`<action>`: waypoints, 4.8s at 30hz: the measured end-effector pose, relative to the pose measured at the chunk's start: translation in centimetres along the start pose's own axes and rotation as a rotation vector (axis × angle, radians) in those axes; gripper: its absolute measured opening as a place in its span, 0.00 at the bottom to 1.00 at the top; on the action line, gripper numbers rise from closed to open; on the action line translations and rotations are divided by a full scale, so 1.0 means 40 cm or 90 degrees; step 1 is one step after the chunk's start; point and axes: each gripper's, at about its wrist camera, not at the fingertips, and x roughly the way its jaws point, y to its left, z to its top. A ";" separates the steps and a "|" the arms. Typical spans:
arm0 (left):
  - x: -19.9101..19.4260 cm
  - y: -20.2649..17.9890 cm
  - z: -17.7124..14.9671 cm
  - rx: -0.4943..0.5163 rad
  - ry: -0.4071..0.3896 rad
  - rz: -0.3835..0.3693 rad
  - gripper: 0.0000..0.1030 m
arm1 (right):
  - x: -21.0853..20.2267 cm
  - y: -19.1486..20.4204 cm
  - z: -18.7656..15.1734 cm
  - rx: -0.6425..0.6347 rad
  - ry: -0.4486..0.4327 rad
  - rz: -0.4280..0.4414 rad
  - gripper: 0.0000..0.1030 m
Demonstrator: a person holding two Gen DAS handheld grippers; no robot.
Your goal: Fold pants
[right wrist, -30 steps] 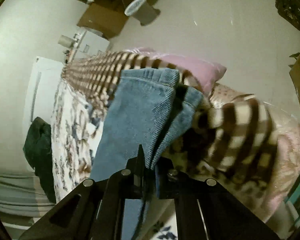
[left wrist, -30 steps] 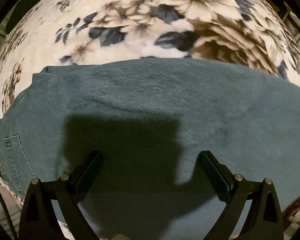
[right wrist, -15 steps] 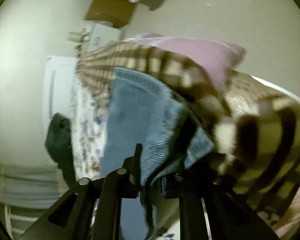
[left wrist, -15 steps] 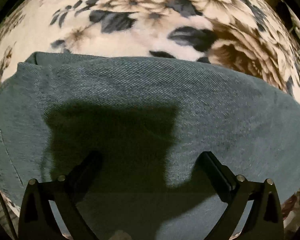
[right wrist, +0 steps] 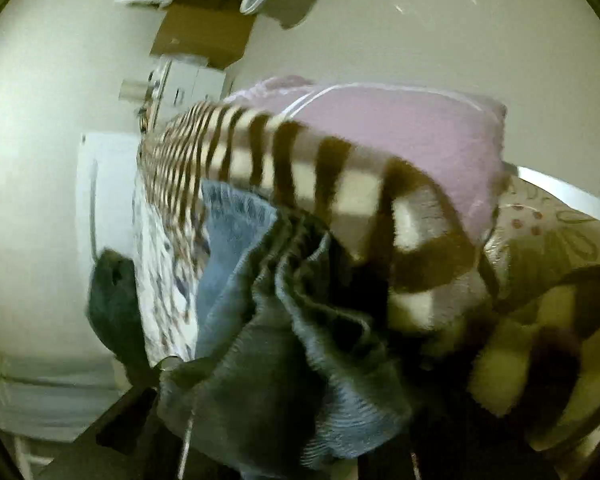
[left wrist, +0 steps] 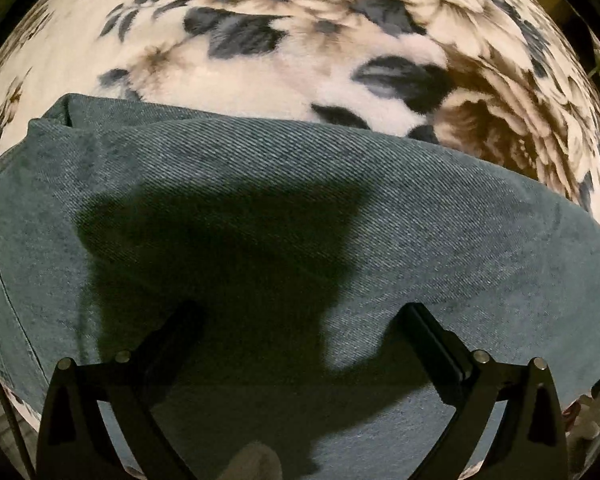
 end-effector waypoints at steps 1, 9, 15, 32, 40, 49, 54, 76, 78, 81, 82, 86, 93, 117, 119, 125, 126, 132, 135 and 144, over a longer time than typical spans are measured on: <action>-0.006 -0.003 -0.002 0.002 0.003 -0.002 1.00 | -0.011 0.013 -0.006 -0.004 -0.016 -0.014 0.07; -0.161 0.045 -0.021 0.004 -0.061 -0.038 1.00 | -0.100 0.303 -0.123 -0.187 -0.041 -0.031 0.07; -0.275 0.201 -0.080 -0.049 -0.102 -0.062 1.00 | -0.061 0.568 -0.373 -0.382 -0.014 -0.040 0.07; -0.296 0.708 -0.255 -0.175 -0.102 -0.039 1.00 | 0.423 0.517 -1.360 -0.807 0.338 -0.163 0.23; -0.252 0.606 -0.153 -0.181 -0.080 -0.183 1.00 | 0.243 0.522 -1.153 -0.611 0.338 -0.101 0.94; -0.157 0.417 -0.079 -0.022 -0.095 -0.099 0.19 | 0.206 0.382 -0.927 -0.517 0.267 -0.242 0.94; -0.131 0.447 -0.074 -0.043 -0.089 -0.105 0.22 | 0.230 0.369 -0.916 -0.526 0.263 -0.277 0.94; -0.111 1.070 -0.473 -0.770 -0.285 -0.299 0.79 | 0.318 0.506 -1.210 -0.589 0.413 -0.232 0.94; -0.117 1.068 -0.442 -0.750 -0.304 -0.279 0.36 | 0.329 0.505 -1.228 -0.594 0.418 -0.230 0.94; -0.166 1.054 -0.405 -0.689 -0.347 -0.258 0.29 | 0.341 0.494 -1.246 -0.592 0.423 -0.234 0.94; -0.170 1.048 -0.404 -0.677 -0.353 -0.256 0.29 | 0.345 0.485 -1.249 -0.586 0.425 -0.239 0.94; -0.059 1.066 -0.385 -0.720 -0.277 -0.337 0.72 | 0.355 0.460 -1.248 -0.553 0.434 -0.246 0.94; -0.183 1.019 -0.362 -0.643 -0.368 -0.290 0.28 | 0.339 0.463 -1.216 -0.533 0.418 -0.225 0.94; -0.234 0.028 -0.200 -0.072 -0.181 -0.296 0.16 | 0.087 0.376 -0.642 -0.440 0.287 -0.229 0.94; -0.246 0.047 -0.210 -0.088 -0.149 -0.279 0.18 | 0.110 0.388 -0.623 -0.443 0.321 -0.201 0.94; -0.388 0.169 -0.283 -0.119 -0.206 -0.134 0.98 | 0.247 0.457 -0.718 -0.476 0.449 -0.117 0.94; -0.400 0.203 -0.289 -0.133 -0.220 -0.104 0.98 | 0.286 0.464 -0.743 -0.484 0.468 -0.113 0.94; -0.362 0.385 -0.281 -0.211 -0.211 0.037 0.98 | 0.484 0.466 -0.864 -0.561 0.505 -0.235 1.00; -0.341 0.424 -0.278 -0.227 -0.209 0.065 0.98 | 0.448 0.525 -0.908 -0.630 0.460 -0.248 0.88; -0.316 0.431 -0.288 -0.245 -0.189 0.046 0.98 | 0.523 0.479 -0.973 -0.575 0.512 -0.225 0.94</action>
